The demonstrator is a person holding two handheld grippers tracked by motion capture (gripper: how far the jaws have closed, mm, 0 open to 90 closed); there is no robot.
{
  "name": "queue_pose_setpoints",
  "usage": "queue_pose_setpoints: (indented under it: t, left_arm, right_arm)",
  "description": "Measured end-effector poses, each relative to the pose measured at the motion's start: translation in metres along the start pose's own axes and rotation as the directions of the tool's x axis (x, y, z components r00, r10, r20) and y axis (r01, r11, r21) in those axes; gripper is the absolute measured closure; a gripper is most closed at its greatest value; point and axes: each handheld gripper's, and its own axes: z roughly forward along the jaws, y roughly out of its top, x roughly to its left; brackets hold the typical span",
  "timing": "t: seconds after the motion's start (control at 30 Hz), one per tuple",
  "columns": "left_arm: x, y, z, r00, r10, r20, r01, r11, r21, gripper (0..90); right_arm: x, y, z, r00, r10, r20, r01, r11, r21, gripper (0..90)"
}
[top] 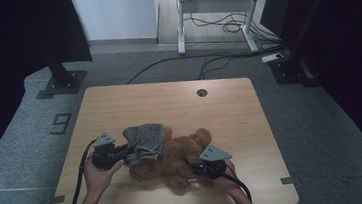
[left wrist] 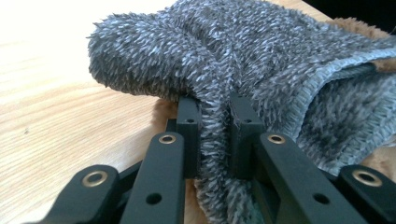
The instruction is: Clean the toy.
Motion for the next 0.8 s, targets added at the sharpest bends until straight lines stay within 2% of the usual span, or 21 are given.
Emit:
queue_pose_setpoints:
  t: [0.23, 0.3, 0.37, 0.53, 0.57, 0.6, 0.67, 0.73, 0.77, 0.8]
  left_arm:
    - [0.014, -0.012, -0.004, 0.999, -0.045, -0.007, 0.045, 0.999, -0.001, 77.3]
    - [0.018, -0.011, -0.004, 0.998, -0.062, 0.012, 0.062, 0.9979, -0.02, 77.0]
    - [0.017, -0.005, -0.002, 0.9968, -0.071, 0.036, 0.072, 0.9961, -0.05, 76.8]
    - [0.003, 0.021, 0.01, 0.9957, -0.049, 0.079, 0.056, 0.9941, -0.093, 76.7]
    - [0.003, 0.021, 0.01, 0.9957, -0.049, 0.079, 0.056, 0.9941, -0.093, 76.3]
    - [-0.005, 0.034, 0.018, 0.9941, -0.036, 0.103, 0.047, 0.993, -0.108, 76.2]
    - [-0.014, 0.047, 0.028, 0.9945, -0.013, 0.104, 0.024, 0.9938, -0.108, 76.1]
    - [-0.021, 0.058, 0.039, 0.994, 0.001, 0.11, 0.011, 0.994, -0.109, 76.1]
    - [-0.021, 0.058, 0.039, 0.994, 0.001, 0.11, 0.011, 0.994, -0.109, 76.2]
    - [-0.026, 0.068, 0.051, 0.9941, 0.013, 0.107, -0.003, 0.9954, -0.096, 76.2]
  right_arm:
    - [-0.002, 0.0, 0.001, 0.9999, 0.007, 0.012, -0.007, 1.0, -0.001, 47.5]
    - [-0.006, 0.001, 0.004, 0.9996, 0.016, 0.025, -0.016, 1.0, -0.006, 47.6]
    - [-0.009, 0.001, 0.007, 0.9991, 0.025, 0.034, -0.025, 1.0, -0.007, 47.7]
    - [-0.02, 0.001, 0.014, 0.9961, 0.042, 0.078, -0.04, 0.999, -0.025, 48.0]
    - [-0.02, 0.001, 0.014, 0.9961, 0.042, 0.078, -0.04, 0.999, -0.025, 48.0]
    - [-0.024, 0.0, 0.017, 0.9944, 0.045, 0.096, -0.041, 0.998, -0.04, 48.2]
    - [-0.026, -0.001, 0.018, 0.994, 0.044, 0.1, -0.039, 0.998, -0.051, 48.4]
    - [-0.026, -0.002, 0.017, 0.9955, 0.024, 0.091, -0.018, 0.998, -0.066, 48.3]
    - [-0.025, -0.002, 0.017, 0.9958, 0.02, 0.089, -0.014, 0.997, -0.07, 48.3]
    - [-0.025, -0.002, 0.016, 0.996, 0.019, 0.087, -0.012, 0.997, -0.072, 48.4]
